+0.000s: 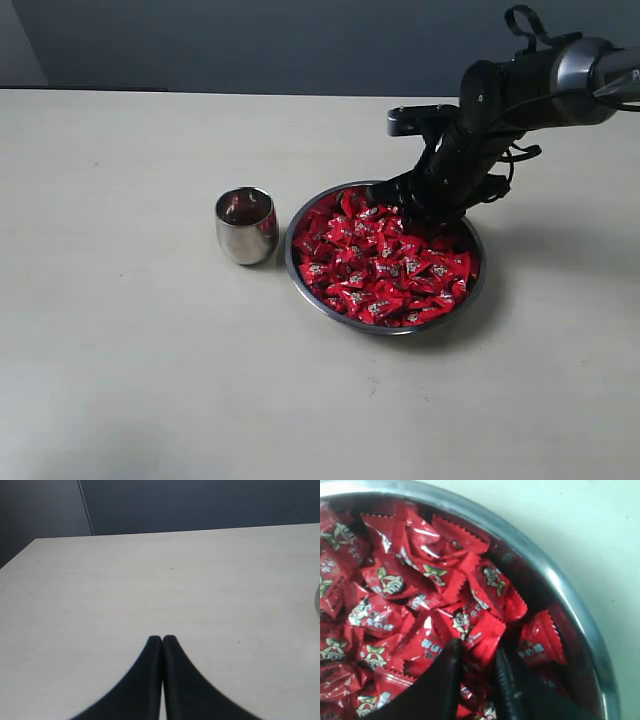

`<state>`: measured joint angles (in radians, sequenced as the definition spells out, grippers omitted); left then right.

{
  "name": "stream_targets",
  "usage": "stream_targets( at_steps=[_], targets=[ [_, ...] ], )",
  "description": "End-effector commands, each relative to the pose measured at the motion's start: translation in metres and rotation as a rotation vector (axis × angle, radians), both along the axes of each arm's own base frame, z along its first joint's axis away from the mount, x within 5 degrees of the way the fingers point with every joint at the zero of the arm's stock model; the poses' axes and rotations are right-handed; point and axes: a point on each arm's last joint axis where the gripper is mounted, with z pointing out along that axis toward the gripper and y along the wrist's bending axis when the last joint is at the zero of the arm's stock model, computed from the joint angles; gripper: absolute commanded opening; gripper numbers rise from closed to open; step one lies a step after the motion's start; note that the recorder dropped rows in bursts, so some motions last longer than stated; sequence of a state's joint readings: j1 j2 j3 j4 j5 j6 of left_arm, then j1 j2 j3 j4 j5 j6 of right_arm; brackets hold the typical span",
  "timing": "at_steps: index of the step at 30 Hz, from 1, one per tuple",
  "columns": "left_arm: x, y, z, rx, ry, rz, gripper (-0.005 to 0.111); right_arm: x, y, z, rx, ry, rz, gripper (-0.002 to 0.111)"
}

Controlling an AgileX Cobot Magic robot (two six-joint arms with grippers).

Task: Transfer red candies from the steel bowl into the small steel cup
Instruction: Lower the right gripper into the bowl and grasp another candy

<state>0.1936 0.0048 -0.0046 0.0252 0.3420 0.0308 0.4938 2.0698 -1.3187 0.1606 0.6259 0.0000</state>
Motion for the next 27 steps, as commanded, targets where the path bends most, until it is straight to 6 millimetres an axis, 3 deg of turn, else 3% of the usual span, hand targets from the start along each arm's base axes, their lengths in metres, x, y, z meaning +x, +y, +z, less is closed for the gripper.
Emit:
stream_targets(
  at_steps=[1, 9, 27],
  targets=[
    [0.000, 0.000, -0.001, 0.002, -0.008, -0.006, 0.000, 0.003, -0.003, 0.016, -0.001, -0.050, 0.018, -0.001],
    [0.000, 0.000, -0.001, 0.002, -0.008, -0.006, 0.000, -0.001, -0.005, 0.039, 0.007, -0.084, 0.028, -0.001],
    [0.000, 0.000, -0.001, 0.002, -0.008, -0.006, 0.000, -0.007, 0.001, 0.024, 0.041, 0.009, 0.085, -0.001]
  ],
)
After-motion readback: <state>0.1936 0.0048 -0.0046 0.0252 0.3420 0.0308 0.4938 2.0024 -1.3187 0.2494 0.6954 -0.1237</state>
